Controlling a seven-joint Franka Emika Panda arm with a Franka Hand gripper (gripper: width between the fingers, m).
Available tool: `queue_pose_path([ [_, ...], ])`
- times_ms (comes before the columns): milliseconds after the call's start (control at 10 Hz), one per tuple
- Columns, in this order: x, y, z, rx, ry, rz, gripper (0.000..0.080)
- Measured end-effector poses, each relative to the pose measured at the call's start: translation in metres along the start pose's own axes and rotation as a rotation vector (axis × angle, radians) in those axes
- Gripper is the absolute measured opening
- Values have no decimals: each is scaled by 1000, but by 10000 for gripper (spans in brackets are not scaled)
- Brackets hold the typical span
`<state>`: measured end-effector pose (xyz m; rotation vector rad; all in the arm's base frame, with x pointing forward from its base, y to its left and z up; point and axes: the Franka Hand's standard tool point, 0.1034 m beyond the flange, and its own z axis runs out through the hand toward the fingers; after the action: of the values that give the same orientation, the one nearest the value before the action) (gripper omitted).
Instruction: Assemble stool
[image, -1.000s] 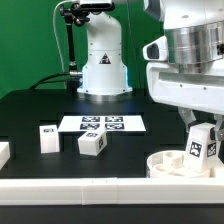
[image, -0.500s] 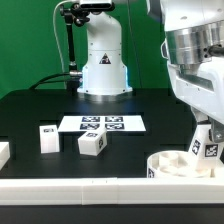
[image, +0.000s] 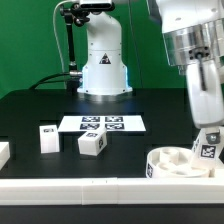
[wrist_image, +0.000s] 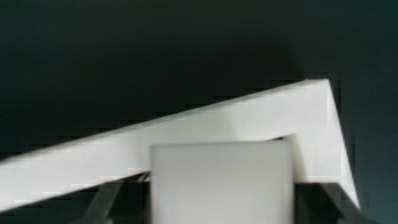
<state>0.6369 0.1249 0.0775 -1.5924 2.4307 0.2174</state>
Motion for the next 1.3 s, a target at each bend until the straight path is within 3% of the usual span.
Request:
queue_pose_path([
  [300, -1, 0, 0, -5, -25, 99, 340],
  [400, -1, 0, 0, -6, -26, 88, 440],
  [500, -2, 1, 1, -6, -27, 85, 440],
  [600, -1, 1, 0, -11, -25, 49, 599],
  [700, 6, 1, -4, -44, -22, -77, 639],
  [1000, 18, -11, -30, -12, -29, -389, 648],
  [1300, 20, -13, -33, -14, -29, -386, 649],
])
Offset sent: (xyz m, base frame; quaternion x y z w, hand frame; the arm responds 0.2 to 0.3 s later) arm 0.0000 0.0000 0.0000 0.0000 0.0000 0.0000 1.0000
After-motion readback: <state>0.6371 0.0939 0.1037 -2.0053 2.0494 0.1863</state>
